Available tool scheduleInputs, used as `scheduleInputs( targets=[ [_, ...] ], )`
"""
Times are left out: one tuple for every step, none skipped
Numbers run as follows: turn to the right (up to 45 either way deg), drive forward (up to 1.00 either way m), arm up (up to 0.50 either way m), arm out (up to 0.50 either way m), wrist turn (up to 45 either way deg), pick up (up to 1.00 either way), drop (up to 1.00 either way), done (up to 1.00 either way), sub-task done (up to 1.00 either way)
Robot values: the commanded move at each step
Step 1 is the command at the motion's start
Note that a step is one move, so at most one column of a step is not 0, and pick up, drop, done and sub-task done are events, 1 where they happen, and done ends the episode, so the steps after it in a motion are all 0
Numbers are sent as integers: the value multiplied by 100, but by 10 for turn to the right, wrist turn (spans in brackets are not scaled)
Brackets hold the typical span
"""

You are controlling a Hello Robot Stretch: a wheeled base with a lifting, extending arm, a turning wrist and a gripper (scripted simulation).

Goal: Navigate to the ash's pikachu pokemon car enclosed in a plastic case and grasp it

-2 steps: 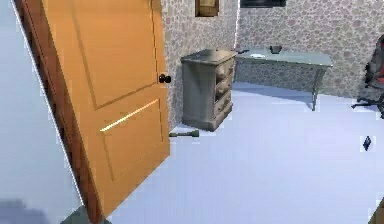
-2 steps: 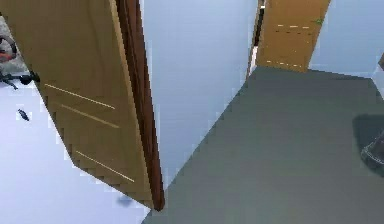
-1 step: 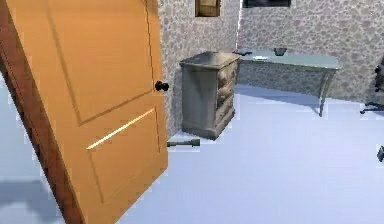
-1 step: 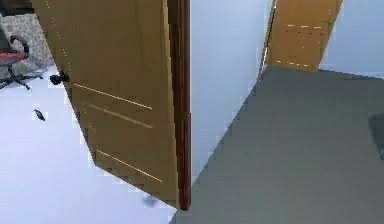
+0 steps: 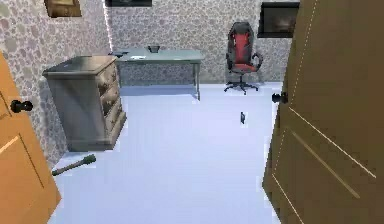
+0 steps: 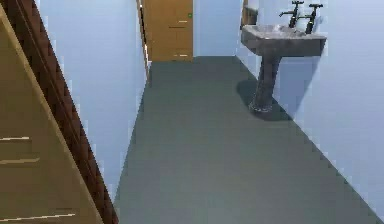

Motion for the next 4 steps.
scheduleInputs(
  targets=[
    [0,100,0,0,0,0,0,0,0],
    [0,65,0,0,0,0,0,0,0],
    [450,0,0,0,0,0,0,0,0],
    [120,0,0,0,0,0,0,0,0]
  ],
)
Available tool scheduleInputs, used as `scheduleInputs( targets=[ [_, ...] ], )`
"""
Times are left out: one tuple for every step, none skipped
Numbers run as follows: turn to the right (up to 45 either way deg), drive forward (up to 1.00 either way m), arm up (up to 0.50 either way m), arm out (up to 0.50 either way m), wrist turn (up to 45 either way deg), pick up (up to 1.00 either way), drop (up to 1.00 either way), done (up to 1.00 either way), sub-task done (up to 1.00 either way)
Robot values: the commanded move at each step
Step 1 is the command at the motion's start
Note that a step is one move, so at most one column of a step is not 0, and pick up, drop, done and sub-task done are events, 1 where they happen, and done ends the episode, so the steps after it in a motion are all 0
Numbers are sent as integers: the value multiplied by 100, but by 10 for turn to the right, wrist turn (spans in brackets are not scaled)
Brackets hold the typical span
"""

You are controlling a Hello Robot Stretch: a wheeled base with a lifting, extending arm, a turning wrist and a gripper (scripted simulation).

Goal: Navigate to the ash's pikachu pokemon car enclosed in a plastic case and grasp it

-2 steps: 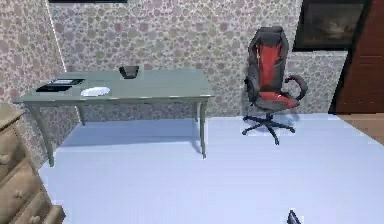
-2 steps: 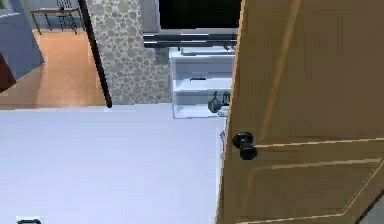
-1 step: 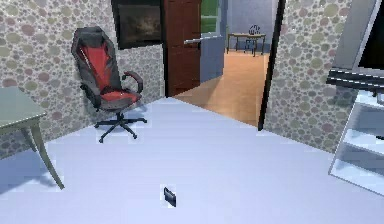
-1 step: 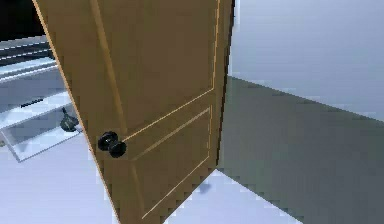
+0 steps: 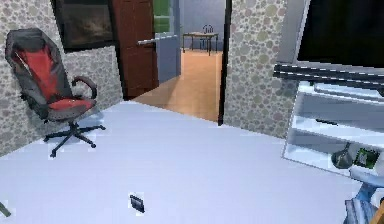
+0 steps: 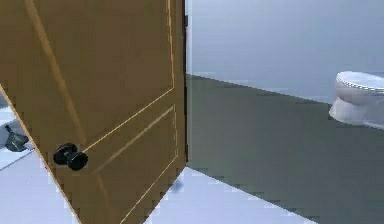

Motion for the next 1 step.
scheduleInputs(
  targets=[
    [0,45,0,0,0,0,0,0,0]
  ],
)
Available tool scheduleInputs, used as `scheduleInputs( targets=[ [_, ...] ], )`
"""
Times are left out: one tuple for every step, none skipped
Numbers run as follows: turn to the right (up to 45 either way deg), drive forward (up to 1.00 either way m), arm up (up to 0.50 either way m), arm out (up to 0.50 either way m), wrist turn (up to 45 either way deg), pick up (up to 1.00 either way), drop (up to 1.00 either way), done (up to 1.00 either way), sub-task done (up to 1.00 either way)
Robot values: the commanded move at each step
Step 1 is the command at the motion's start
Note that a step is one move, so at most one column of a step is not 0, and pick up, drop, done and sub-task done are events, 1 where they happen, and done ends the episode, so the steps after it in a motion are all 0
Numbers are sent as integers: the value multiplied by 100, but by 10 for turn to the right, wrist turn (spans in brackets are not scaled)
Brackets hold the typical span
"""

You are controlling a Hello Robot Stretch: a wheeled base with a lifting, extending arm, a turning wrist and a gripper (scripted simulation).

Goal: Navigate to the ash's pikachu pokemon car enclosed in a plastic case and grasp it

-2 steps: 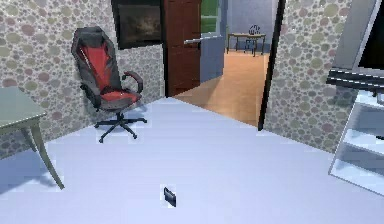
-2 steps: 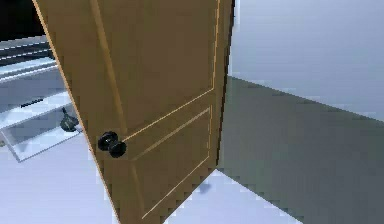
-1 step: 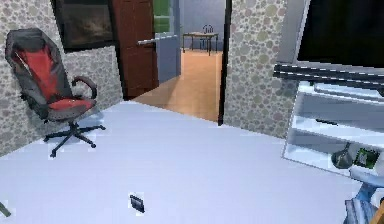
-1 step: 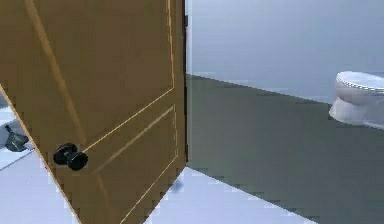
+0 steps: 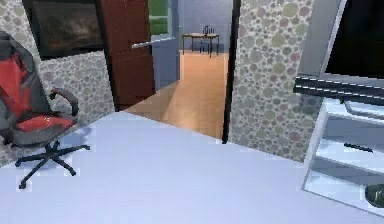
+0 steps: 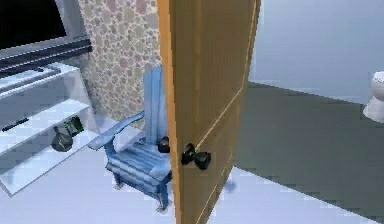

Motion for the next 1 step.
scheduleInputs(
  targets=[
    [60,0,0,0,0,0,0,0,0]
  ],
)
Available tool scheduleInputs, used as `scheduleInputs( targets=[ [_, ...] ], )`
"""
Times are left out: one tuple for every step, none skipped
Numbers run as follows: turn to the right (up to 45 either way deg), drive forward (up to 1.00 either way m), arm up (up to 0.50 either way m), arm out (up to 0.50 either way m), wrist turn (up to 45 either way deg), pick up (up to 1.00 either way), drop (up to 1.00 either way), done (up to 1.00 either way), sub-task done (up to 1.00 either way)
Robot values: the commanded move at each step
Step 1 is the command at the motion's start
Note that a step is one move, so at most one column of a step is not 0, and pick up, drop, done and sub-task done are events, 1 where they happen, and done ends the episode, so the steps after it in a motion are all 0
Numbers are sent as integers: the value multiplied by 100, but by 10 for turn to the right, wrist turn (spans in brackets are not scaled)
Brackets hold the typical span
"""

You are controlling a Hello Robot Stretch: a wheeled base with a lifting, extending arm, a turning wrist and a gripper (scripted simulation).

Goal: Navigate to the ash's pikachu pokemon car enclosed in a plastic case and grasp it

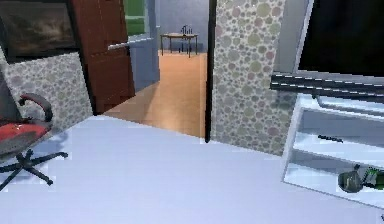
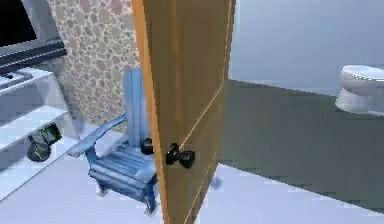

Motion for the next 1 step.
scheduleInputs(
  targets=[
    [0,70,0,0,0,0,0,0,0]
  ],
)
